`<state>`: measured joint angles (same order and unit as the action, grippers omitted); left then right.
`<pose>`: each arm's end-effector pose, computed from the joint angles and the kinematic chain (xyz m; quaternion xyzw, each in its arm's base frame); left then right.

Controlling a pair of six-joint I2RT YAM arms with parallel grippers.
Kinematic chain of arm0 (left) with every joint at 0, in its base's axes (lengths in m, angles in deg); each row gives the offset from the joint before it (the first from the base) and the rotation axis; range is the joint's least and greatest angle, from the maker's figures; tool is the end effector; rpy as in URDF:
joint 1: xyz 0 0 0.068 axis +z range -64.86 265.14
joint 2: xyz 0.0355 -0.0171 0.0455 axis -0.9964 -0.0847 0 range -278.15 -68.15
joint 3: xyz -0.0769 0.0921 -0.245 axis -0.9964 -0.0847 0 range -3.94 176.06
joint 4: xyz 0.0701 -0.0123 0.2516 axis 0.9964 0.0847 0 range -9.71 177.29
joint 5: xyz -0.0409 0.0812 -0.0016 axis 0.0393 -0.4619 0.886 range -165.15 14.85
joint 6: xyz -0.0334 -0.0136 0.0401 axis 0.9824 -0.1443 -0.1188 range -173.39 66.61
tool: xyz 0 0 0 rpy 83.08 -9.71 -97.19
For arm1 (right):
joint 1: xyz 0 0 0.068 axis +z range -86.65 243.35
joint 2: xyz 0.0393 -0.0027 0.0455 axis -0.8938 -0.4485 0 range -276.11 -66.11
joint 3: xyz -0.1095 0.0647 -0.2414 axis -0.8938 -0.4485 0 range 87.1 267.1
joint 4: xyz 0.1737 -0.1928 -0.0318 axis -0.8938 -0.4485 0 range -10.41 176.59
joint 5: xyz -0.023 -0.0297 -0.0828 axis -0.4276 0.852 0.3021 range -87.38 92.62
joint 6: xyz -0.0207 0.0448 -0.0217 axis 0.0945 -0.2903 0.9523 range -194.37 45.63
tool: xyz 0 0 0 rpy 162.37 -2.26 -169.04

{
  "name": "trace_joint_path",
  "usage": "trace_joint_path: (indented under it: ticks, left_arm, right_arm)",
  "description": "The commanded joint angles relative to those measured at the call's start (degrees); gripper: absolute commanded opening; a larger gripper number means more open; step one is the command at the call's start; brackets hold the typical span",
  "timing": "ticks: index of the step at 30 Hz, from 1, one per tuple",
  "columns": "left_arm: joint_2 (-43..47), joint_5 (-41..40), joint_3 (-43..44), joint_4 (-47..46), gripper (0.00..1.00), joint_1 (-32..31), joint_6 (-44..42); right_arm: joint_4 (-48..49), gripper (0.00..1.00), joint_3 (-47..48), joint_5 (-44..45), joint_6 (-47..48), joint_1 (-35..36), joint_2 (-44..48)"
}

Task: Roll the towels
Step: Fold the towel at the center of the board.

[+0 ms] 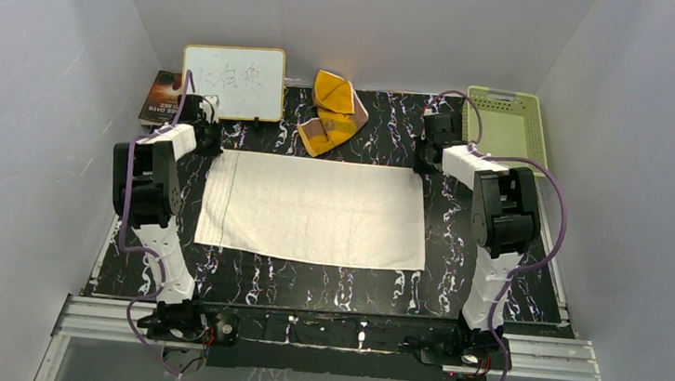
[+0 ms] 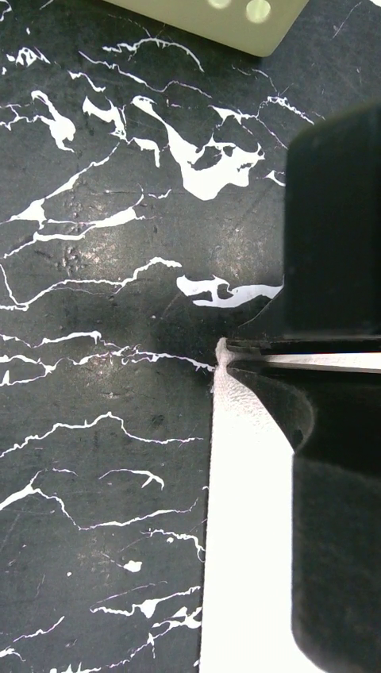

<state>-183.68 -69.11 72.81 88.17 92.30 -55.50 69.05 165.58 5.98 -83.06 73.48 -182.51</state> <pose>0.4346 0.0508 0.1655 -0.0214 0.9280 -0.0191 0.3716 0.4234 0.0734 0.1564 -0.0032 0.9546 0.0209 0.2973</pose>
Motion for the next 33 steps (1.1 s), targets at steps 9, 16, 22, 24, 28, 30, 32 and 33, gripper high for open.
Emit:
trace_joint_path:
  ticks: [9,16,22,24,28,30,32,33]
  left_arm:
    - [9.6,9.28,-1.64,-6.39,0.0,2.07,5.6]
    - [7.63,13.03,3.27,-8.82,0.0,3.72,7.03]
    - [11.08,14.05,-0.95,-12.43,0.0,4.23,4.76]
    - [13.89,14.72,-5.53,-16.43,0.0,4.75,4.19]
    - [19.13,15.99,-14.6,-22.56,0.0,6.11,3.89]
    - [21.63,15.95,-18.54,-25.04,0.0,6.35,4.14]
    - [24.53,15.92,-22.75,-28.19,0.0,6.38,5.58]
    - [25.37,16.18,-24.74,-29.69,0.0,6.38,6.35]
  right_arm:
    - [0.62,0.0,5.45,-3.57,-2.1,-0.82,5.09]
    - [1.5,0.0,9.63,-1.06,-3.33,-1.33,5.69]
    - [4.27,0.0,4.79,3.91,-4.73,-2.27,10.97]
    - [7.84,0.0,0.6,4.99,-6.29,-3.36,14.26]
    - [11.98,0.0,-7.91,4.29,-10.41,-6.39,21.37]
    - [13.13,0.0,-11.56,4.7,-12.31,-6.61,24.19]
    - [14.45,0.0,-16.04,4.53,-13.86,-6.66,26.97]
    - [15.07,0.0,-17.88,4.12,-14.59,-6.62,28.35]
